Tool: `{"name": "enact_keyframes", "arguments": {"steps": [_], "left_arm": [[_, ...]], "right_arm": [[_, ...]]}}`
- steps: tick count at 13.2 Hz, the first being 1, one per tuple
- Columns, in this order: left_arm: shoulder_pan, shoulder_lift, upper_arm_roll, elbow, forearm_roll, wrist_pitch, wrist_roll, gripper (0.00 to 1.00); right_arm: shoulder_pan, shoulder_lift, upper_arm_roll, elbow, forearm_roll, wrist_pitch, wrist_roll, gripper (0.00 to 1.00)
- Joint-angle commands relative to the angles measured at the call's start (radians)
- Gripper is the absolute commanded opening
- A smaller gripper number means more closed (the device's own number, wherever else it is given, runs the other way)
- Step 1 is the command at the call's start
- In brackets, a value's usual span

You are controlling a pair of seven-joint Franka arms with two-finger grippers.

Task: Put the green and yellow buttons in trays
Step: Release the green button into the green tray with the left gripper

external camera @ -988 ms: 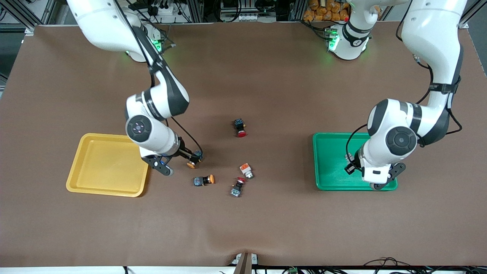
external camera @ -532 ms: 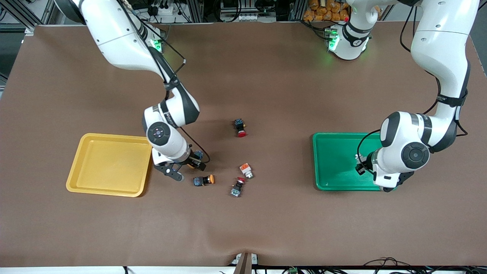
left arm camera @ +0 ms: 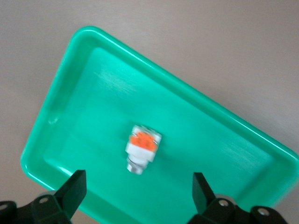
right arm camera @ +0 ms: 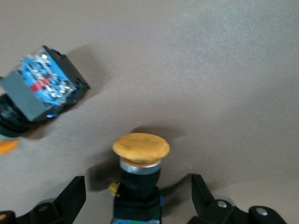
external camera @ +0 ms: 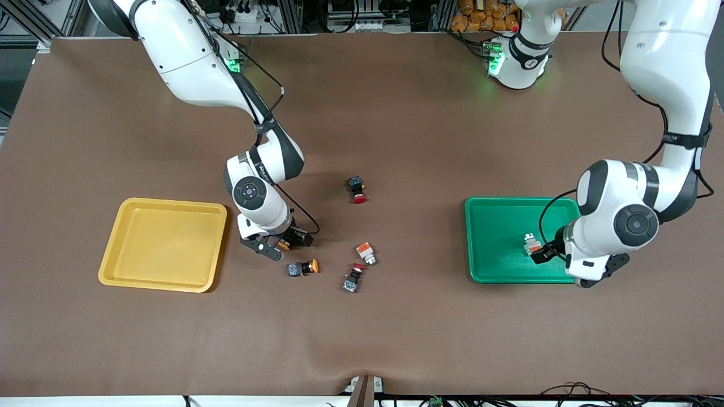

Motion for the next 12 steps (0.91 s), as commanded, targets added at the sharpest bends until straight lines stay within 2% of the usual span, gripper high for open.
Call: {"name": "enact_keyframes", "arguments": {"steps": [1,2,3,9,12], "left_arm": [[-0.003,-0.031,-0.056,0.009,-0.032,-0.032,-0.034,1.00],[-0.007,-0.030,-0.069,0.020,-0.038,-0.032,-0.068,1.00],[-0.012,-0.027,-0.078,0.023,-0.036,-0.031,-0.100,1.00],[-0.067,0.025,-0.104,0.092,-0.039,-0.029,-0.244,1.00],[-0.138,0.067,-0.104,0.141,-0.039,-0.029,-0.307,1.00]], "right_arm": [[0.012,-0.026,-0.006,-0.023,-0.022,0.017,0.008,0.54],[0.012,-0.029,-0.006,-0.023,-0.023,0.029,0.008,0.14],[0.012,-0.031,-0.006,-0.025,-0.022,0.051,0.011,0.06],[-0.006,-0.107,-0.011,-0.022,-0.022,0.026,0.007,0.11],[-0.084,-0.181,-0.012,-0.014,-0.022,-0.059,-0.086,0.13]]}}
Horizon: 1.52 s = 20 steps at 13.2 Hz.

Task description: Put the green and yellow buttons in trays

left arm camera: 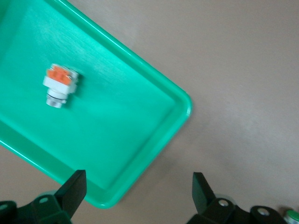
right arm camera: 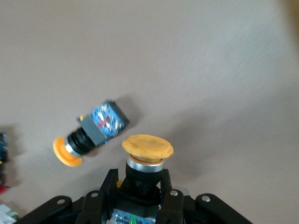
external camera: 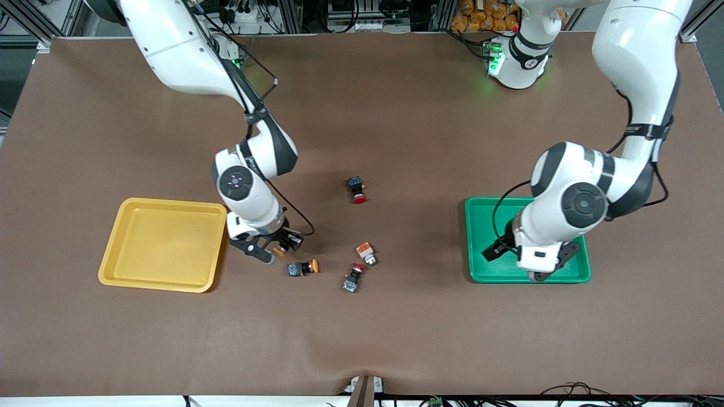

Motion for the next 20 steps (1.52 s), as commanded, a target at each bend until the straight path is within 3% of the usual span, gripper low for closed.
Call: {"name": "enact_keyframes", "arguments": {"steps": [1,4,7,8,10,11,13,16,20], "left_arm": [[-0.079,0.056,-0.001,0.070,-0.009,-0.014,-0.046,1.00],[-0.142,0.120,0.000,0.144,-0.009,0.004,-0.114,1.00],[-0.174,0.163,0.002,0.158,-0.012,0.111,-0.172,1.00],[-0.194,0.182,0.000,0.161,-0.013,0.157,-0.219,1.00],[-0.249,0.209,0.008,0.179,-0.012,0.227,-0.272,1.00],[-0.266,0.234,0.010,0.208,-0.012,0.238,-0.305,1.00],[-0.314,0.284,0.013,0.269,-0.010,0.241,-0.324,1.00],[-0.421,0.289,0.095,0.273,-0.010,0.299,-0.324,1.00],[-0.551,0.304,0.204,0.280,0.000,0.377,-0.228,1.00]], "right_arm": [[-0.104,-0.097,0.010,-0.017,-0.019,-0.094,-0.139,0.14],[-0.237,-0.123,0.011,0.029,-0.019,-0.220,-0.369,0.19],[-0.369,-0.118,0.013,0.034,-0.016,-0.242,-0.642,0.19],[-0.397,-0.114,0.013,0.034,-0.014,-0.242,-0.699,0.24],[-0.416,-0.112,0.013,0.034,-0.008,-0.244,-0.765,0.79],[-0.416,-0.111,0.013,0.032,-0.007,-0.244,-0.770,1.00],[-0.403,-0.112,0.017,0.034,-0.003,-0.244,-0.759,1.00],[-0.357,-0.112,0.019,0.090,0.039,-0.237,-0.683,1.00],[-0.296,-0.109,0.019,0.163,0.056,-0.244,-0.239,1.00]]}}
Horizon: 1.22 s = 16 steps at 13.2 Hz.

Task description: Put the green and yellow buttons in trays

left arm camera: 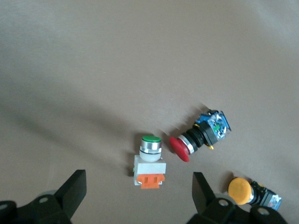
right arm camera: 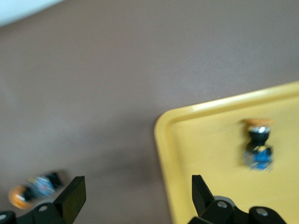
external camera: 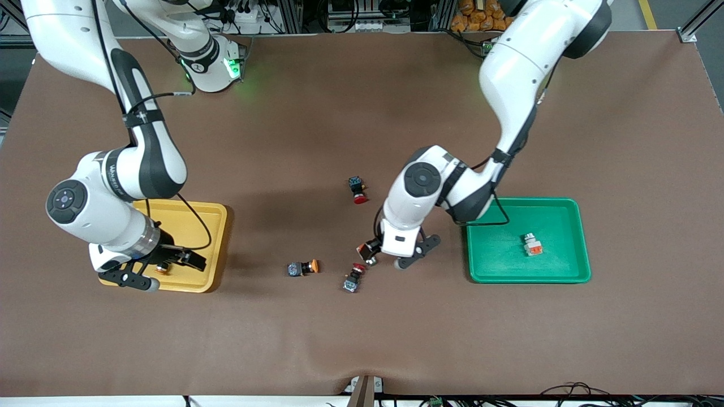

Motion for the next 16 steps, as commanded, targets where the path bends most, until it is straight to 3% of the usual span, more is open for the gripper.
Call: {"name": "enact_keyframes", "arguments": {"steps": [1,8,10,12,16], "left_arm": [[-0.073,0.033,0.070,0.044,0.000,0.039,0.061,1.00],[-0.162,0.104,0.125,0.040,0.003,0.090,0.049,1.00],[-0.168,0.105,0.125,0.041,0.003,0.090,0.050,1.00],[-0.185,0.117,0.146,0.046,0.003,0.092,0.055,1.00],[-0.226,0.134,0.202,0.063,0.001,0.092,0.061,0.95]], "right_arm": [[0.049,0.011,-0.001,0.058,0.013,-0.016,0.274,1.00],[0.176,0.169,-0.001,0.210,0.016,-0.023,0.975,1.00],[0.185,0.236,0.002,0.280,0.072,-0.055,1.055,1.00],[0.173,0.298,0.002,0.369,0.190,-0.120,1.070,1.00],[0.189,0.362,0.002,0.393,0.222,-0.113,1.088,1.00]]}}
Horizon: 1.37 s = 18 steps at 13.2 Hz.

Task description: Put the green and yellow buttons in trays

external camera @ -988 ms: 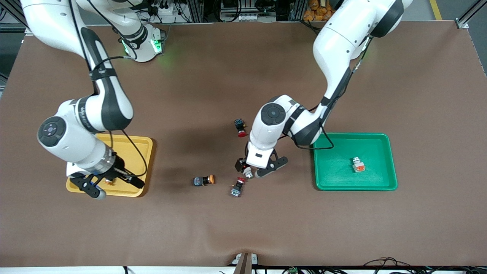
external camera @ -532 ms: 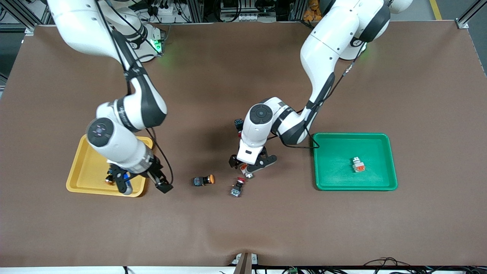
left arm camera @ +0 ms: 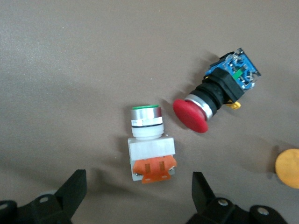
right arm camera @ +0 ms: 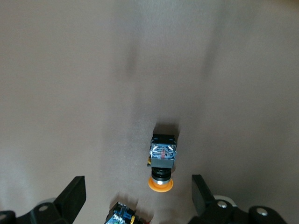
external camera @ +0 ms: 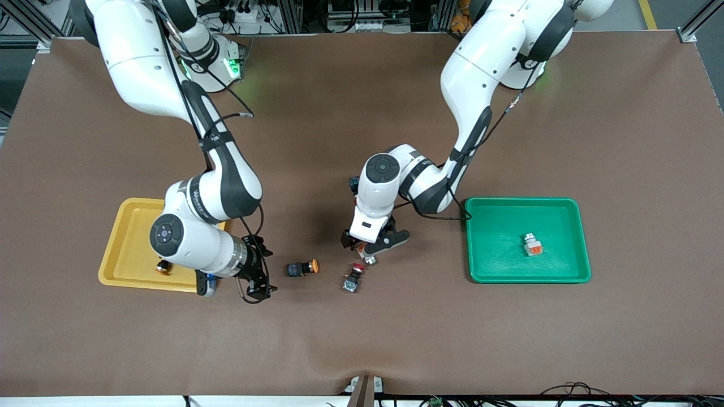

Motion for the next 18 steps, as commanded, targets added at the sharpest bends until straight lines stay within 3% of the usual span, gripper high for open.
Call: {"name": "enact_keyframes", "arguments": {"steps": [1,5,13,14,17,18], "left_arm": [[-0.021,0.030,0.027,0.060,0.001,-0.001,0.016,0.92],[-0.016,0.036,0.031,0.060,0.001,0.001,0.022,0.90],[-0.021,0.077,0.053,0.077,0.001,0.045,0.019,0.82],[-0.021,0.079,0.053,0.077,0.001,0.045,0.019,0.74],[-0.019,0.076,0.053,0.073,0.001,0.045,0.019,0.10],[-0.016,0.067,0.053,0.070,0.001,0.044,0.017,0.00]], "right_arm": [[0.012,0.064,0.001,0.052,0.021,-0.011,0.031,1.00],[0.093,0.095,0.000,0.040,0.016,0.075,0.041,1.00],[0.124,0.136,-0.003,-0.017,-0.016,0.201,0.019,1.00],[0.124,0.141,-0.002,-0.017,-0.034,0.201,0.019,1.00],[0.125,0.145,-0.002,-0.017,-0.080,0.204,0.018,1.00],[0.125,0.148,-0.002,-0.017,-0.089,0.202,0.013,0.78]]}}
